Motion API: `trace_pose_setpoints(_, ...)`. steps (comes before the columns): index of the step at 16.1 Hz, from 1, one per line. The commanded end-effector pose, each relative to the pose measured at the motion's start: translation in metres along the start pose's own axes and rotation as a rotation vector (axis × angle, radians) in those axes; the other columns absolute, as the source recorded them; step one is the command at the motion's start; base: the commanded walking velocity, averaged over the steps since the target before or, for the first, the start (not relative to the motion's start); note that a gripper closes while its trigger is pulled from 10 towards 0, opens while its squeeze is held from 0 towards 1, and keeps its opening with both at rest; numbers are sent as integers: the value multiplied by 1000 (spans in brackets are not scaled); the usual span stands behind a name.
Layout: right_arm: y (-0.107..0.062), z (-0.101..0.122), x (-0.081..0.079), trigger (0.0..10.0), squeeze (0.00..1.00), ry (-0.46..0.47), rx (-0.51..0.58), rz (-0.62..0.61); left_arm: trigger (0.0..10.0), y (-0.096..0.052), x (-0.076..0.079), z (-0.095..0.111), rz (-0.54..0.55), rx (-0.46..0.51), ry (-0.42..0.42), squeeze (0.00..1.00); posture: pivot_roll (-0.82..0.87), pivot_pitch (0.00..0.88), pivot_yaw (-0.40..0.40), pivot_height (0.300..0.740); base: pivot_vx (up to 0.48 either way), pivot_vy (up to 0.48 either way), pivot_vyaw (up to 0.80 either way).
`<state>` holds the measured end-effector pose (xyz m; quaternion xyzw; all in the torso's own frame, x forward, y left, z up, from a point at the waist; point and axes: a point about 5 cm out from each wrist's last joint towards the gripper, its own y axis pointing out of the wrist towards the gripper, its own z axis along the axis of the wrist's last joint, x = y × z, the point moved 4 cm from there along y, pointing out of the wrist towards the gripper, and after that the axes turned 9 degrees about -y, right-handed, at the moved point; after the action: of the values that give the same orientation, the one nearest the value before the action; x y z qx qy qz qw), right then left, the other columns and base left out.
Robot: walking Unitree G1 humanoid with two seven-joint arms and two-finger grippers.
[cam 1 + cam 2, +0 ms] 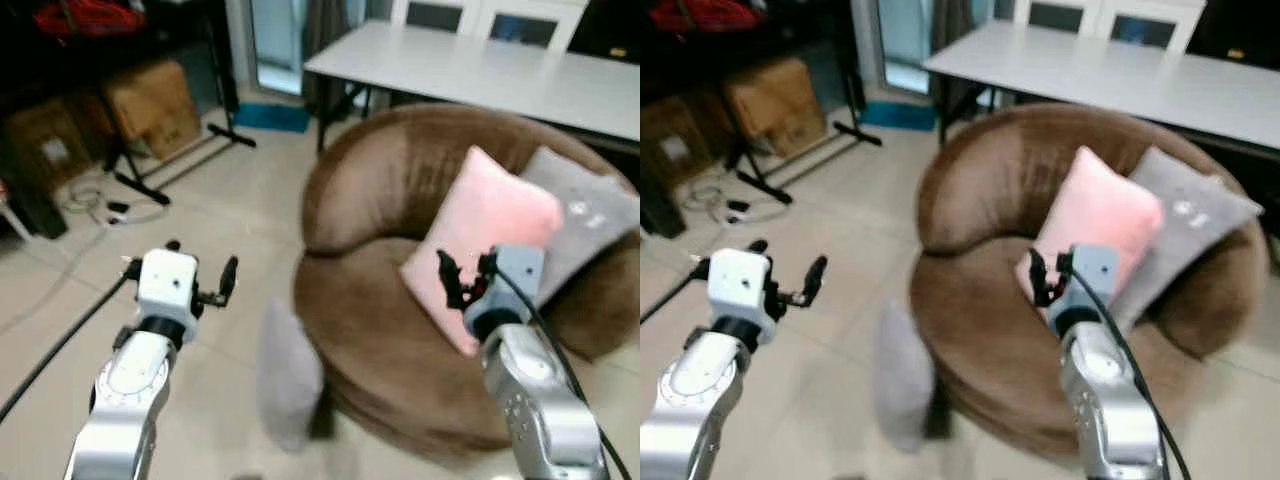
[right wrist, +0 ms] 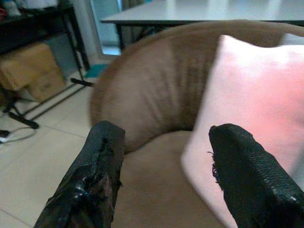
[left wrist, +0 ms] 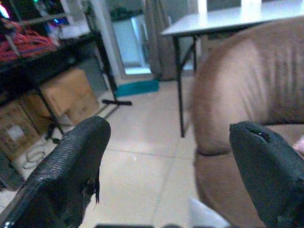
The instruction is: Move the pillow to the sofa from floor
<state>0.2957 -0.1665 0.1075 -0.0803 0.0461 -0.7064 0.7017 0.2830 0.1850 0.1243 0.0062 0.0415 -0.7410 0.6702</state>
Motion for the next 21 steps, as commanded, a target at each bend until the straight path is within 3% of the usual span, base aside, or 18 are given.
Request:
trace_pose_setpoints(1, 0, 3, -6, 10000, 0, 9, 6, 23, 10000, -1, -6, 3, 25, 10, 13, 0, -33, 0, -20, 740, 0, 0, 0)
trace_pose_setpoints(3, 1, 3, -14, 10000, 0, -72, 6, 82, 10000, 0, -6, 5, 20, 17, 13, 0, -31, 0, -21, 740, 0, 0, 238)
trace_pose_setpoints(8, 1, 5, -22, 10000, 0, -48, 14, 108, 10000, 0, -8, 7, 23, 31, 9, 0, -28, 0, -21, 740, 161, 0, 800)
trace_pose_setpoints(10, 1, 4, -19, 10000, 0, -62, 15, 84, 10000, -1, -9, 7, 24, 29, 11, 0, -28, 0, -20, 740, 289, 0, 800)
trace_pose_setpoints(12, 1, 3, -17, 10000, 0, -19, 12, 65, 10000, -1, -9, 6, 23, 27, 13, 0, -28, 0, -20, 740, 289, 0, 0)
trace_pose_setpoints(21, 3, -1, -4, 10000, 0, -25, 1, -6, 10000, -1, -11, 6, 26, 22, 25, 0, -23, 0, -19, 740, 290, 0, 0)
